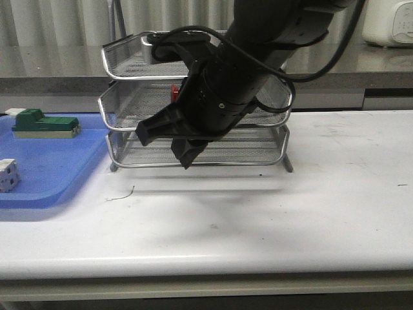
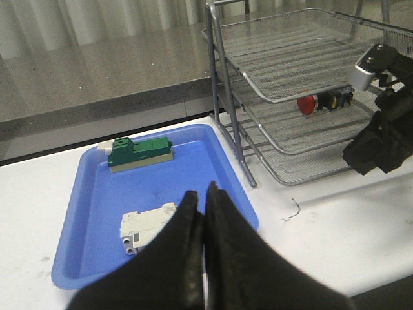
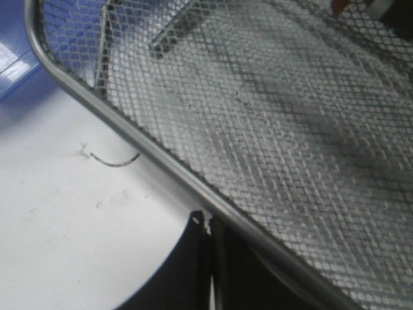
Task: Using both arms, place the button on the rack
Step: 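Push the middle mesh tray back into the rack with the right gripper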
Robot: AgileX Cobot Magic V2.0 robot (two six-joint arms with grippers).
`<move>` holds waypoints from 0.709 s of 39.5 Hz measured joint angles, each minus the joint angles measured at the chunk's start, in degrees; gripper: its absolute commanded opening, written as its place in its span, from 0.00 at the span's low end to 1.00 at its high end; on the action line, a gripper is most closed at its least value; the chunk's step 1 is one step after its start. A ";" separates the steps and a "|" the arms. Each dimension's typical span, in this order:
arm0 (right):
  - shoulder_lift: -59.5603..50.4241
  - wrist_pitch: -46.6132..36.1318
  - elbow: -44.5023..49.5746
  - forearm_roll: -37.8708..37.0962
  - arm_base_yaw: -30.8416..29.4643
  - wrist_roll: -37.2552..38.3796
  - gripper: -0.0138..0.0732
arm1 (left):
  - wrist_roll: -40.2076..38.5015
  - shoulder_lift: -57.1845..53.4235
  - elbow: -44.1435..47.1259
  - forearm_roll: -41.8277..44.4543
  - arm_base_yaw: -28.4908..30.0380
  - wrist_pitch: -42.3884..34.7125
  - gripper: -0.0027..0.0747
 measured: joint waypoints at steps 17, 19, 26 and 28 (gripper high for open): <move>1.70 5.27 -3.35 -0.17 -0.61 0.00 0.09 | 0.00 0.00 0.00 0.00 0.00 0.00 0.01; 1.27 7.10 -3.35 -0.17 -0.51 0.00 0.09 | 0.00 0.00 0.00 0.00 0.00 0.00 0.01; -3.85 15.24 -3.35 0.82 0.88 0.00 0.09 | 0.00 0.00 0.00 0.00 0.00 0.00 0.01; -5.55 17.62 -3.35 1.75 1.14 0.00 0.09 | 0.00 0.00 0.00 0.00 0.00 0.00 0.01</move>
